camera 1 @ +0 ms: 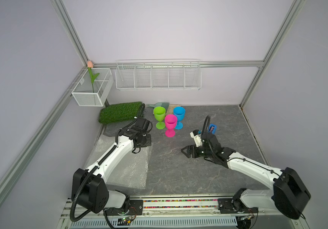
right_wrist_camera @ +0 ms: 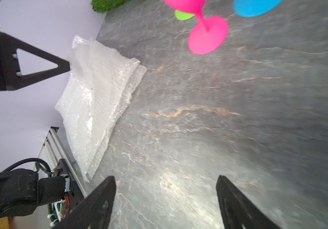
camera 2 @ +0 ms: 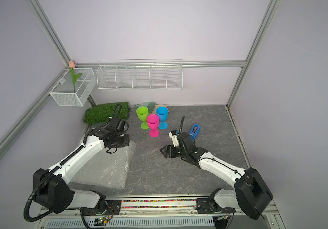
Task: Wrap wine glasses in bubble wrap
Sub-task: Pick up the bubble wrap from the bubble wrap.
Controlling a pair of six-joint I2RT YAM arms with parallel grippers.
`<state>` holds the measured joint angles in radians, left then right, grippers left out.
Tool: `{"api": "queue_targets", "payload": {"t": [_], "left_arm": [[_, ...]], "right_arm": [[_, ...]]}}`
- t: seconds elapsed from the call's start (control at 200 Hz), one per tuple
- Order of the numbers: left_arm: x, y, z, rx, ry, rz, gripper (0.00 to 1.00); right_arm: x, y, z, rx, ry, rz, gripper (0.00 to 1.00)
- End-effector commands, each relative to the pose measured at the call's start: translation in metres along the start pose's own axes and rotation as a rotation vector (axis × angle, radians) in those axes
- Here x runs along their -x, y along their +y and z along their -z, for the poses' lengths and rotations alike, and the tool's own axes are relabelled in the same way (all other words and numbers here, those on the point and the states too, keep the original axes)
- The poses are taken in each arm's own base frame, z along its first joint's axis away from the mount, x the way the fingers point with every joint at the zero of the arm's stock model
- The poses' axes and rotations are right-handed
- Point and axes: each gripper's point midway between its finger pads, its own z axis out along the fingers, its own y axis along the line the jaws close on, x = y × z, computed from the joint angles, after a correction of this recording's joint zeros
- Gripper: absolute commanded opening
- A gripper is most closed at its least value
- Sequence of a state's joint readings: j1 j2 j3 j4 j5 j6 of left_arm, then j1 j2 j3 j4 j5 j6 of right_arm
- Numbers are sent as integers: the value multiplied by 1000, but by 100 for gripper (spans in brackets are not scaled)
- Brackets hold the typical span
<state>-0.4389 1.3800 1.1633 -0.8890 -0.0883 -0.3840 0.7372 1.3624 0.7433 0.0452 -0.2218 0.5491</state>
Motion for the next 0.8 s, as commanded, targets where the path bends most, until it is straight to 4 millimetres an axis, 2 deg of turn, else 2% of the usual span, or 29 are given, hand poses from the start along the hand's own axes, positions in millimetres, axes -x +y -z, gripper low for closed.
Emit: {"api": "queue_targets", "payload": {"t": [0.0, 0.115, 0.17, 0.185, 0.31, 0.455, 0.63, 0.795], "left_arm": [[0, -12, 13, -83, -14, 31, 0], [0, -13, 15, -97, -29, 40, 0], [0, -13, 17, -98, -35, 40, 0], [1, -13, 17, -98, -38, 40, 0], [2, -13, 20, -102, -51, 42, 0], [1, -13, 20, -106, -55, 36, 0], [4, -13, 20, -105, -66, 37, 0], [8, -13, 23, -105, -85, 38, 0]], "right_arm": [[26, 58, -26, 162, -134, 3, 81], [23, 95, -61, 241, -158, 8, 81], [14, 98, -79, 243, -140, -5, 82], [21, 108, -81, 263, -155, -3, 82], [10, 123, -113, 320, -118, -36, 82], [-4, 136, -135, 347, -73, -37, 79], [-18, 134, -149, 328, -36, -50, 65], [-27, 132, -153, 330, -22, -65, 43]]}}
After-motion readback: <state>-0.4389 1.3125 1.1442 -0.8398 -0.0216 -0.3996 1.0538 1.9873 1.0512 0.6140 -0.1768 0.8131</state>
